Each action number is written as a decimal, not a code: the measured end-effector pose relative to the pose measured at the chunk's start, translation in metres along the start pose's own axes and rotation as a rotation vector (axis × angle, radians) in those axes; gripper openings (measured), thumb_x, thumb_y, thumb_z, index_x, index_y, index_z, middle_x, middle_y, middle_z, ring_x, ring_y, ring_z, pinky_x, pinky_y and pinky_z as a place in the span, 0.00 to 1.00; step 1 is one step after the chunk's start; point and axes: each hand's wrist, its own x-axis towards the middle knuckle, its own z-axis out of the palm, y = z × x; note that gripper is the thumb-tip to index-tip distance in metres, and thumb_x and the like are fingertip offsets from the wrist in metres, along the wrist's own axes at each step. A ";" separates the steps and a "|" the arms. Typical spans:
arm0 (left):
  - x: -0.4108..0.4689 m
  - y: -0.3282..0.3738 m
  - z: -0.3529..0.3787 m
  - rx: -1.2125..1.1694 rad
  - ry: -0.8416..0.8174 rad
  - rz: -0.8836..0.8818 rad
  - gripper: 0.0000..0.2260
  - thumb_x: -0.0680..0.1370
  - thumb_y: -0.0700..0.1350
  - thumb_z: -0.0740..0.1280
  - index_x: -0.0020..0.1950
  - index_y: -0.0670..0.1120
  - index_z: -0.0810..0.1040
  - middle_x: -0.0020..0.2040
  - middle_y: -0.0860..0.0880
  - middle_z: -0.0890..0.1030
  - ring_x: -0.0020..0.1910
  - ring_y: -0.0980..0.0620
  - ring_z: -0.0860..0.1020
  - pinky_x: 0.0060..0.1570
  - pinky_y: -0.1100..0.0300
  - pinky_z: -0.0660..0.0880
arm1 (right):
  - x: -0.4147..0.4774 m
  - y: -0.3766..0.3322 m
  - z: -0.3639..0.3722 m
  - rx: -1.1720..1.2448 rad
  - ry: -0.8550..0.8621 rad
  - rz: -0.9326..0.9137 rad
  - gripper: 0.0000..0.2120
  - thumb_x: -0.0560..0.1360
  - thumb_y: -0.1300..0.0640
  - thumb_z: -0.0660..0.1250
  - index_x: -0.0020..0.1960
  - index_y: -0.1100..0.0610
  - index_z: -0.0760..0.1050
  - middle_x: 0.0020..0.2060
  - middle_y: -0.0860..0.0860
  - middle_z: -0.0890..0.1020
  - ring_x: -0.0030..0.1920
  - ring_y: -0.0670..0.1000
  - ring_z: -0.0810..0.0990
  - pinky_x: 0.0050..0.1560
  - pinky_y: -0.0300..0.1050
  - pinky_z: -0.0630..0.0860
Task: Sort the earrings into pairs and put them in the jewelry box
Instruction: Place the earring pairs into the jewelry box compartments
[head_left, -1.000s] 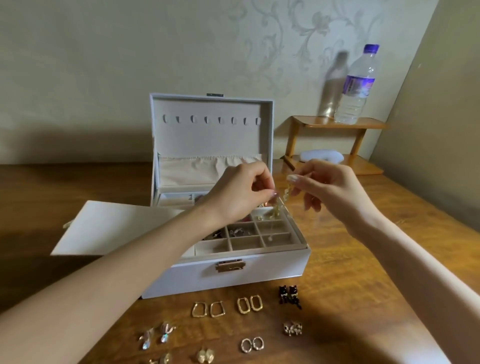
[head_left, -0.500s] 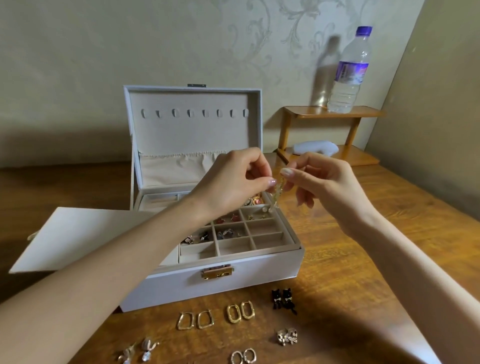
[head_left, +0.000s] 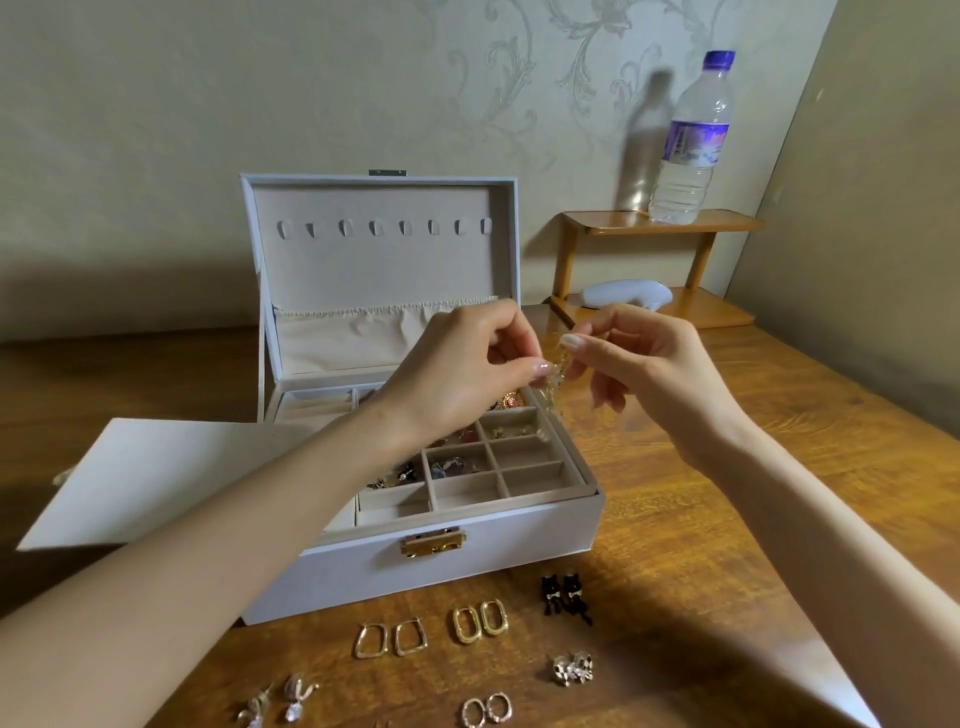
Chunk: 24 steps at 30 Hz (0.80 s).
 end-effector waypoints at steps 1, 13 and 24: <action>0.001 0.001 -0.001 0.007 0.008 0.007 0.03 0.73 0.42 0.71 0.42 0.45 0.78 0.37 0.53 0.80 0.35 0.62 0.77 0.35 0.73 0.70 | 0.000 0.000 0.000 0.000 -0.001 0.001 0.09 0.72 0.57 0.69 0.45 0.64 0.77 0.33 0.56 0.82 0.28 0.53 0.74 0.26 0.41 0.68; -0.005 -0.017 0.013 0.037 -0.052 -0.089 0.05 0.72 0.40 0.72 0.41 0.46 0.76 0.38 0.50 0.81 0.35 0.60 0.77 0.36 0.65 0.74 | -0.002 0.004 0.005 -0.003 -0.023 0.014 0.07 0.73 0.59 0.69 0.43 0.64 0.76 0.31 0.54 0.81 0.27 0.52 0.74 0.26 0.40 0.68; -0.015 -0.027 0.006 0.538 -0.236 -0.051 0.06 0.72 0.50 0.71 0.46 0.50 0.81 0.45 0.53 0.72 0.50 0.55 0.70 0.47 0.60 0.68 | -0.001 0.002 0.015 -0.035 -0.082 0.032 0.06 0.73 0.58 0.69 0.42 0.61 0.76 0.33 0.56 0.82 0.27 0.50 0.74 0.26 0.41 0.68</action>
